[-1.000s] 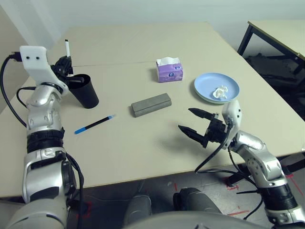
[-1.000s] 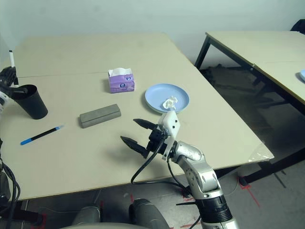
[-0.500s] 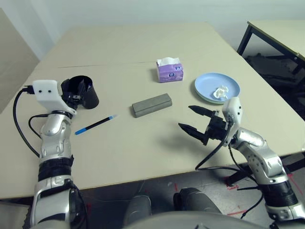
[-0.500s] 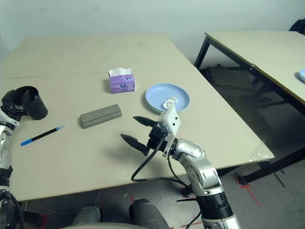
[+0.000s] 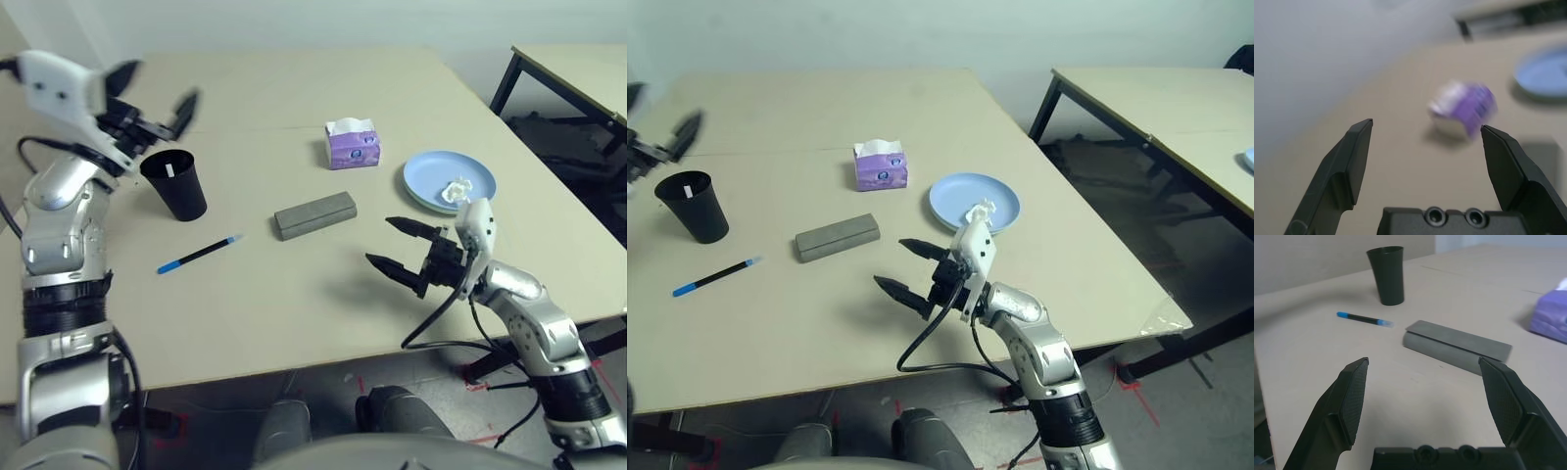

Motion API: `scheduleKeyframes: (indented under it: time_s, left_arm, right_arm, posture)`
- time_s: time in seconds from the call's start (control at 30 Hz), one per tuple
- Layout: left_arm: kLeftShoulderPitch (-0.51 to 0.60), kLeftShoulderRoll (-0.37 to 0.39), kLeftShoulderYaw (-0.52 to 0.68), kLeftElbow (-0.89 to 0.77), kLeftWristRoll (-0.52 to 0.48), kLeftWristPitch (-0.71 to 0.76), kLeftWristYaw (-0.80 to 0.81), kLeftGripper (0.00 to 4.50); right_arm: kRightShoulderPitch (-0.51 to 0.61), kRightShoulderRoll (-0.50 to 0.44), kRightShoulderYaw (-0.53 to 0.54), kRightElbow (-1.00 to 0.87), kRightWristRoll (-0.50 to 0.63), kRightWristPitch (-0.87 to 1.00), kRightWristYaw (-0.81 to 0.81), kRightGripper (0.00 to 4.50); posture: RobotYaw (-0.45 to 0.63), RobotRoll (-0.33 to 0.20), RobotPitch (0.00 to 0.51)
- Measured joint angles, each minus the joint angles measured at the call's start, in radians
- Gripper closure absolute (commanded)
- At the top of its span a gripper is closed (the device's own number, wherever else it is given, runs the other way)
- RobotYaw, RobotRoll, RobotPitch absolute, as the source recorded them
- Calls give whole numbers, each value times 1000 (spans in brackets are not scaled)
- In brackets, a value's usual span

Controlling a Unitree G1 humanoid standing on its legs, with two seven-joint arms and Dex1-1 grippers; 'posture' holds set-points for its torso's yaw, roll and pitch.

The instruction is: Organize and tidy the items on the table.

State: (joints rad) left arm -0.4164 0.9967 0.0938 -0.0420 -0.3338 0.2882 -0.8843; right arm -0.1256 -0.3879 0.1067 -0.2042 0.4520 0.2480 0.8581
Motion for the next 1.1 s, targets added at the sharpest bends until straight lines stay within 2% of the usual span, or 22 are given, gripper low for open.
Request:
scheduleKeyframes:
  time_s: [0.1, 0.27, 0.53, 0.8, 0.97, 1.1]
  left_arm:
    - [75, 148, -83, 5, 60, 61, -147, 26]
    - [91, 228, -156, 101, 152, 143, -238, 26]
    - [67, 223, -204, 181, 224, 202, -284, 26]
    - [26, 164, -235, 252, 296, 196, -287, 26]
    - [1, 131, -260, 333, 351, 167, -269, 26]
    - [-11, 106, -264, 370, 372, 155, -270, 965]
  right_arm:
    - [2, 1, 2, 0, 0, 0, -1, 0]
    - [1, 2, 12, 0, 0, 0, 1, 0]
    - [6, -24, 43, -1, -38, -61, 59, 0]
    - [7, -91, 111, 11, -106, -188, 187, 0]
    - [3, -93, 115, 21, -112, -205, 205, 0]
    - [4, -94, 115, 21, -112, -206, 205, 0]
  posture:
    - [-41, 0, 36]
    - [-42, 0, 35]
    - [-47, 0, 33]
    - [-43, 0, 41]
    - [-49, 0, 42]
    - [-52, 0, 42]
